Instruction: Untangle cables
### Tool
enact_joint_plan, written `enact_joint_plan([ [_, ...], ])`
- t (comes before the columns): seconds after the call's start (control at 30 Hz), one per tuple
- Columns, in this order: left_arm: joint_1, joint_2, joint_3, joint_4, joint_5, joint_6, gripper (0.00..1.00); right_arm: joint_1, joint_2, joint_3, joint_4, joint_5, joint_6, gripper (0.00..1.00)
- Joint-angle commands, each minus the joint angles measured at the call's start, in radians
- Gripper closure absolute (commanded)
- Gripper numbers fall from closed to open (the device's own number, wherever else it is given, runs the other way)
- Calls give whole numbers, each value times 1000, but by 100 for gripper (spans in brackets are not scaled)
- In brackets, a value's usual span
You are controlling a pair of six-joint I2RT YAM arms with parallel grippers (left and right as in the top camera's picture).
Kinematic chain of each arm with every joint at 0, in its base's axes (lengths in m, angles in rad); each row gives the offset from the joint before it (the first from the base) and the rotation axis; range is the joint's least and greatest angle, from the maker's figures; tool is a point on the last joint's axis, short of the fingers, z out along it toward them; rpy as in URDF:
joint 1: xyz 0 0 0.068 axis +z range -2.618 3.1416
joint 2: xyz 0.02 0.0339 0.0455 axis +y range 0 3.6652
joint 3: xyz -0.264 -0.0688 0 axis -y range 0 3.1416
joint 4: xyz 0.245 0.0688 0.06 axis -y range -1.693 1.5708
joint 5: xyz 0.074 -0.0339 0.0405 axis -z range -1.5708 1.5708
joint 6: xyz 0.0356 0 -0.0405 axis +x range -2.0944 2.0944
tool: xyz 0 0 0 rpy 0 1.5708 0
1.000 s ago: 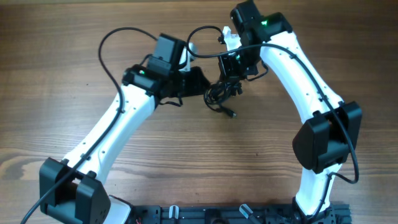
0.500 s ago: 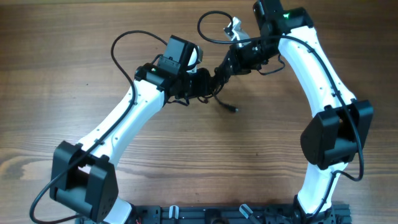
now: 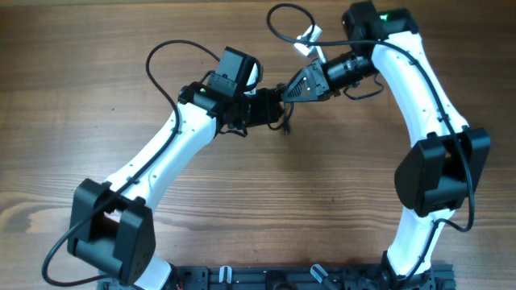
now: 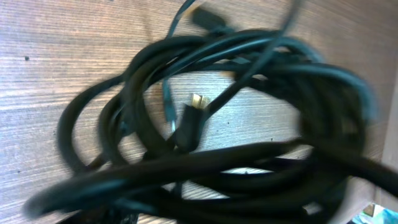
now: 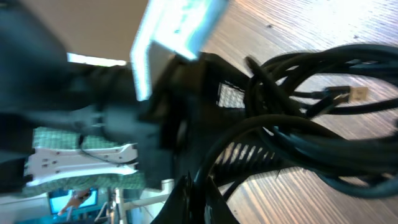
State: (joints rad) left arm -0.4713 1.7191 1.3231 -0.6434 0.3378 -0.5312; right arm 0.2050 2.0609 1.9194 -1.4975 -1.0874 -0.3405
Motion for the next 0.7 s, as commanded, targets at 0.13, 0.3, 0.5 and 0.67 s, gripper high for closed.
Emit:
enact_joint_plan([
  [0.13, 8, 45, 5, -5, -69, 3, 96, -74, 10, 3, -82, -133, -101, 96],
  [0.3, 9, 45, 5, -31, -85, 2, 96, -222, 9, 4, -109, -186, -102, 96],
  [0.5, 10, 45, 5, -106, 157, 3, 96, -259, 10, 3, 153, 175, 266, 94],
  [0.67, 9, 45, 5, -125, 509, 19, 96, -196, 10, 3, 253, 543, 483, 72],
])
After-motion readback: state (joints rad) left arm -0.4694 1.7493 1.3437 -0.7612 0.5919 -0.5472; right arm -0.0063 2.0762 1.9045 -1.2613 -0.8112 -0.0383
